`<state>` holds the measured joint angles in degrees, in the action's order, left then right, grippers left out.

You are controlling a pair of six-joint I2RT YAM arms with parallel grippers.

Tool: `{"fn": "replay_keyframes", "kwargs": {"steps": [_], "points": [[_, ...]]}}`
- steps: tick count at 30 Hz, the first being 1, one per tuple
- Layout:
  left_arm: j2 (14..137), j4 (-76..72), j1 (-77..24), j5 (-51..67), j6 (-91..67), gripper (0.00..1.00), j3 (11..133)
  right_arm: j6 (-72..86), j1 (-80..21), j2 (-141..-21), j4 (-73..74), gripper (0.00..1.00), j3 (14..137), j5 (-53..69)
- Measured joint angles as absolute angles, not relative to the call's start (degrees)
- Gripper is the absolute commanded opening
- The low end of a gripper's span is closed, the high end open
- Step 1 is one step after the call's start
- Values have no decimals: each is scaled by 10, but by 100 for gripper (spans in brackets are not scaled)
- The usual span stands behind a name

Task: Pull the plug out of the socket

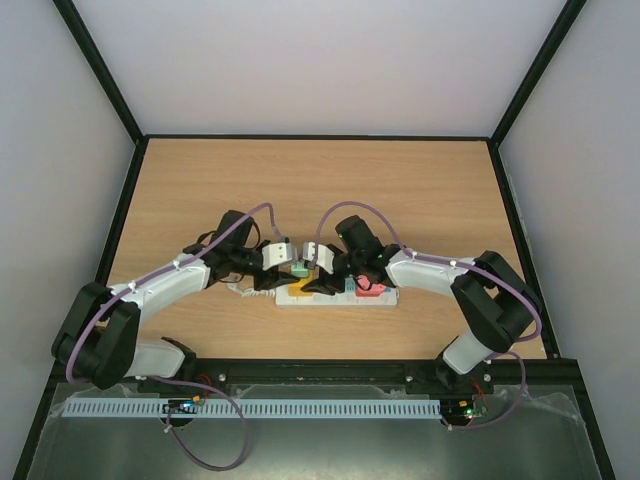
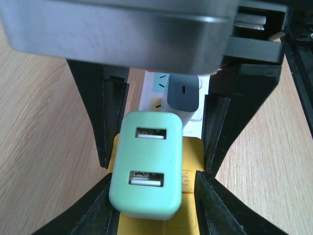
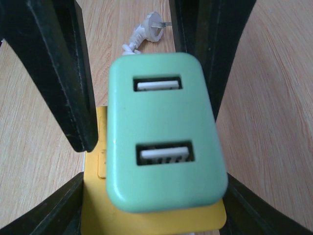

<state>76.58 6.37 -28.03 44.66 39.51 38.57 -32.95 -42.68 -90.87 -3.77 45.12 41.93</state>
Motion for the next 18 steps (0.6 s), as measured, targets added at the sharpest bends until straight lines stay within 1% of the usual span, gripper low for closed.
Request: {"fn": "replay_keyframes", "kwargs": {"steps": [5, 9, 13, 18], "points": [[766, 43, -285, 435, 378, 30, 382, -332, -427, -909, -37, 37, 451, 419], [766, 35, -286, 434, 369, 23, 382, -332, -427, -909, -37, 35, 451, 420], [766, 35, -286, 434, 365, 19, 382, -332, -427, -909, -37, 34, 451, 420], [766, 36, -286, 435, 364, 17, 382, -332, -427, -910, -38, 32, 451, 419]]}}
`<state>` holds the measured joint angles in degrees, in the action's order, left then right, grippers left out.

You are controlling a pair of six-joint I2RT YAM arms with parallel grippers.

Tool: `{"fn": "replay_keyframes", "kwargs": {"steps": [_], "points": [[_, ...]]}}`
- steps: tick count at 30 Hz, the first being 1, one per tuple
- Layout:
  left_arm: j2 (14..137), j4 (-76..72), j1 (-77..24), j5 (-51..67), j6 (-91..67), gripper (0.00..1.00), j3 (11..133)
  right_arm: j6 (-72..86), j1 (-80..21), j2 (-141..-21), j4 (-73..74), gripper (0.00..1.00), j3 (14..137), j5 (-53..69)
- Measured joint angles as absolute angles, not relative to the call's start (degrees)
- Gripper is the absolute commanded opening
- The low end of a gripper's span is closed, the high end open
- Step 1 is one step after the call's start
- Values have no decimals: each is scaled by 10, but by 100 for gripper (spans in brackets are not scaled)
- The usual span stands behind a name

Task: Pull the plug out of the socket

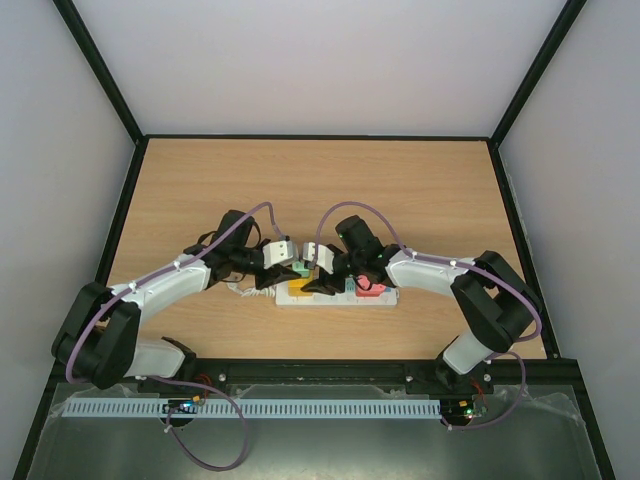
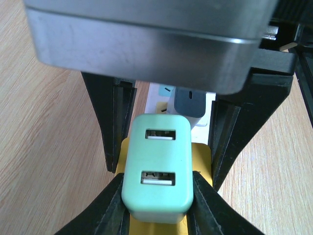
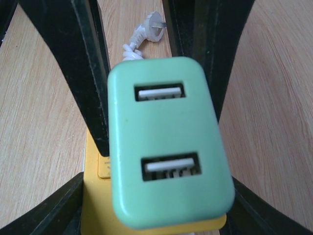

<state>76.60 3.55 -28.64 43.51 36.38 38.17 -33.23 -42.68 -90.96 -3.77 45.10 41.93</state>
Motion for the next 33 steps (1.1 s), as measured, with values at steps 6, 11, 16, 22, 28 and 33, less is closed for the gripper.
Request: {"fn": "replay_keyframes", "kwargs": {"steps": [6, 11, 16, 22, 28, 33], "points": [[766, 36, -286, 437, 364, 16, 382, -333, -427, -910, -37, 31, 451, 419], [766, 38, -284, 440, 364, 15, 382, -334, -427, -911, -38, 31, 451, 420], [766, 44, -278, 449, 364, 15, 382, -335, -427, -913, -41, 30, 451, 423], [766, 56, -270, 459, 367, 14, 383, -335, -428, -915, -46, 29, 451, 423], [764, 65, -269, 460, 377, 14, 385, -335, -429, -917, -49, 28, 451, 425], [762, 80, -269, 456, 398, 14, 390, -335, -429, -920, -50, 28, 453, 427]]}}
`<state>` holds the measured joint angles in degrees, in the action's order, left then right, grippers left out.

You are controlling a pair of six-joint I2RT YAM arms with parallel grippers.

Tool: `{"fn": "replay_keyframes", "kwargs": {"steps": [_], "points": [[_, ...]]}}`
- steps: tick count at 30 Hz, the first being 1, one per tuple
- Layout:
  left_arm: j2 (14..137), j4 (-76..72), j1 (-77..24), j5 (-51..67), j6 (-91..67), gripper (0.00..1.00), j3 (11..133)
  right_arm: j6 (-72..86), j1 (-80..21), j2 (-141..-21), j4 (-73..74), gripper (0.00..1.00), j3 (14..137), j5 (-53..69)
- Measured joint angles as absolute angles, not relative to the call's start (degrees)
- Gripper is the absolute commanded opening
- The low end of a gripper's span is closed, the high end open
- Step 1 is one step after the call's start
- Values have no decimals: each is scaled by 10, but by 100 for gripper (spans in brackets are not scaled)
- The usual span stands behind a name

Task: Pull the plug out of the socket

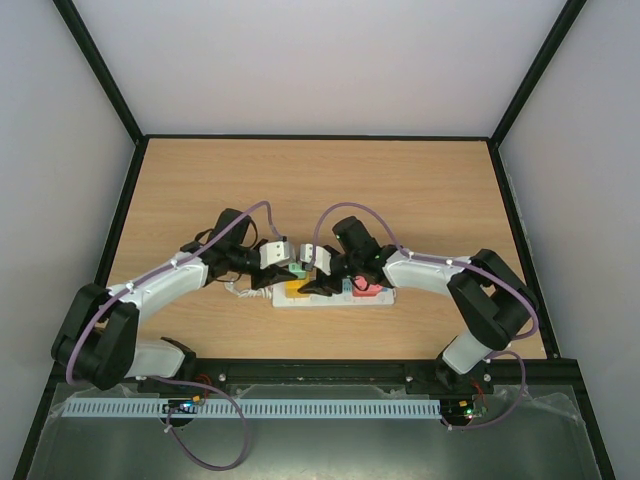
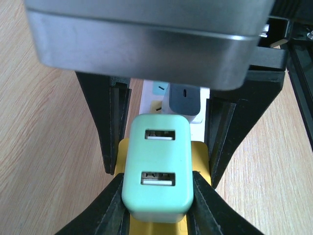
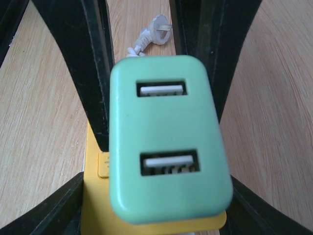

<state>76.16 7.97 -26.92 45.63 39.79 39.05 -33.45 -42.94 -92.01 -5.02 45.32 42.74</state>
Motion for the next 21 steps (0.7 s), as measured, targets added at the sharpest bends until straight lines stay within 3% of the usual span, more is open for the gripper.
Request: {"fn": "replay_keyframes", "kwargs": {"steps": [10, 21], "points": [[761, 98, -259, 459, 409, 14, 398, -334, -432, -924, -53, 27, 457, 427], [755, 82, -228, 547, 369, 14, 411, -332, -432, -927, -57, 27, 458, 425]]}}
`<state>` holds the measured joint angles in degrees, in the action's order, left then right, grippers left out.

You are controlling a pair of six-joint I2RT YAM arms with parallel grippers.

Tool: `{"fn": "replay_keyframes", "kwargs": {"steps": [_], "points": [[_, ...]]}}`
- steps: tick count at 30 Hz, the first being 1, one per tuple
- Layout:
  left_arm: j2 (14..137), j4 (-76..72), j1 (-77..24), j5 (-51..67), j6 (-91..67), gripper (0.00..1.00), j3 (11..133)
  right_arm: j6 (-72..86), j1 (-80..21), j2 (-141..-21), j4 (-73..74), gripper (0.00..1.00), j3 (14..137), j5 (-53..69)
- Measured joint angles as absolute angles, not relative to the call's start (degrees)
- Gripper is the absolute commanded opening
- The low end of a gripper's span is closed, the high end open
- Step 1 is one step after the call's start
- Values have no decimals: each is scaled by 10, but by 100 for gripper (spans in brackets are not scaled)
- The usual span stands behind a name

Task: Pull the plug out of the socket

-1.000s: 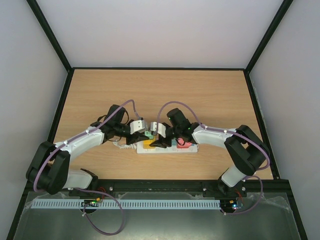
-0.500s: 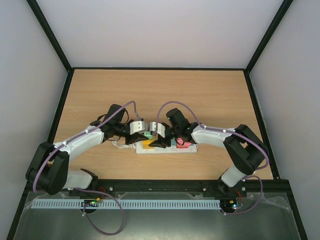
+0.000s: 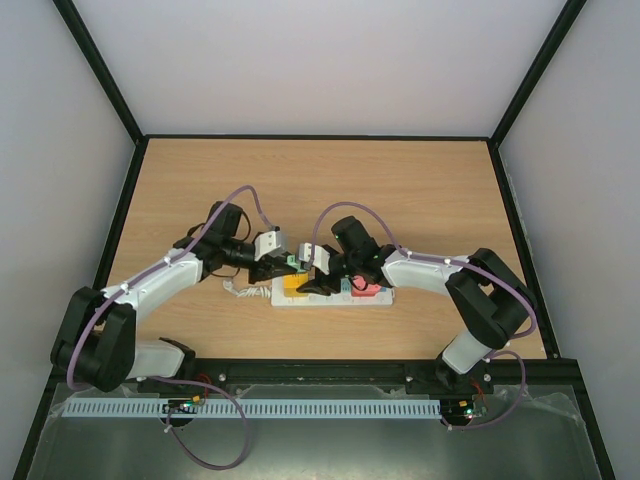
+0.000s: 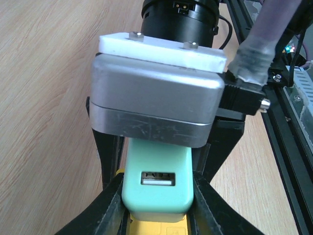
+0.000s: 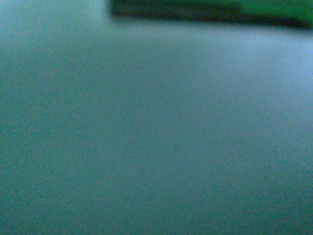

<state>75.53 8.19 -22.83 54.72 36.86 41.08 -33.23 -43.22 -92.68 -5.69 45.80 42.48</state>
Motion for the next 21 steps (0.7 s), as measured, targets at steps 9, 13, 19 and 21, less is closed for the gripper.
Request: {"fn": "replay_keyframes", "kwargs": {"steps": [9, 13, 19, 21], "points": [[747, 125, -202, 553, 403, 14, 411, -331, -432, -927, -57, 27, 458, 424], [738, 151, -163, 553, 418, 14, 412, -331, -432, -927, -57, 27, 458, 424], [735, 176, -106, 545, 411, 14, 436, -329, -432, -927, -57, 27, 459, 421], [742, 178, -89, 535, 397, 15, 454, -329, -432, -927, -57, 27, 459, 421]]}}
